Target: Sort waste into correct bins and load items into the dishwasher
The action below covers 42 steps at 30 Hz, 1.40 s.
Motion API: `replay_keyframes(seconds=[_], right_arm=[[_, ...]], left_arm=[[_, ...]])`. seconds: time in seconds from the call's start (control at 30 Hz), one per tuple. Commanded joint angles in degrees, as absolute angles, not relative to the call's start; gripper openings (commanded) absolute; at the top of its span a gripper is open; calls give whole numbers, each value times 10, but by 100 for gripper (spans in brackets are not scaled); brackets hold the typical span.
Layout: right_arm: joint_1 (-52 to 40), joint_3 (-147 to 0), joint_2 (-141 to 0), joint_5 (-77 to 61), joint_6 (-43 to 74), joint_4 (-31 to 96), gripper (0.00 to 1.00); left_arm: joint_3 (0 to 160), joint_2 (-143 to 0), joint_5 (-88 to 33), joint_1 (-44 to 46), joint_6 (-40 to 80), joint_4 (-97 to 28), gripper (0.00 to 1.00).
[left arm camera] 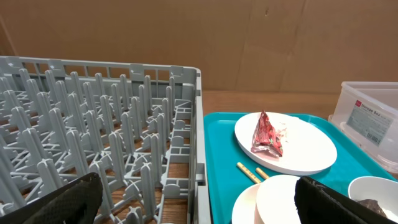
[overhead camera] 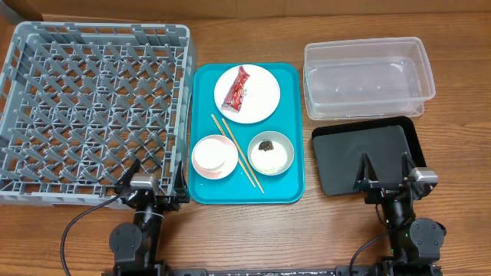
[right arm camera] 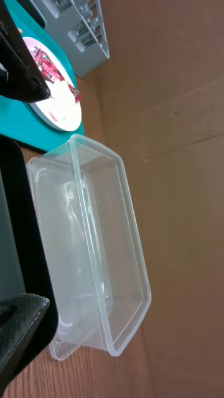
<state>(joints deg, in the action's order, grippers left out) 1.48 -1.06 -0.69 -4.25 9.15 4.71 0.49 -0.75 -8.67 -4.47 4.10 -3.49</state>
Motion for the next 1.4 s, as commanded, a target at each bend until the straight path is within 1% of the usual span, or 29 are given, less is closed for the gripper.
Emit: replay_keyframes(seconds=[0.0, 0.23, 0.37, 0.47, 0.6, 0.8, 0.93, 1.13, 1.27, 1.37], right_arm=[[16, -4, -2, -44, 92, 44, 100], [16, -5, -2, -46, 111, 44, 100], [16, -5, -2, -46, 120, 44, 100], [16, -8, -2, -46, 120, 48, 100], [16, -34, -4, -46, 120, 100, 100], [16, -89, -41, -47, 120, 145, 100], [16, -140, -92, -53, 123, 171, 100], [16, -245, -220, -71, 122, 230, 100], [16, -328, -326, -107, 122, 277, 100], [16, -406, -414, -135, 118, 340, 100]], left_arm=[[3, -3, -86, -46, 37, -36, 100], [4, -3, -86, -46, 60, -37, 100], [17, -3, -86, -45, 60, -59, 100], [42, -3, -86, -45, 60, -90, 100], [88, -11, -86, -45, 60, -149, 100], [168, -75, -86, -45, 60, -226, 100], [230, -151, -89, -45, 60, -268, 100], [352, -294, -89, -45, 60, -349, 100], [446, -392, -90, -45, 60, -436, 100], [511, -454, -90, -45, 60, -507, 100]])
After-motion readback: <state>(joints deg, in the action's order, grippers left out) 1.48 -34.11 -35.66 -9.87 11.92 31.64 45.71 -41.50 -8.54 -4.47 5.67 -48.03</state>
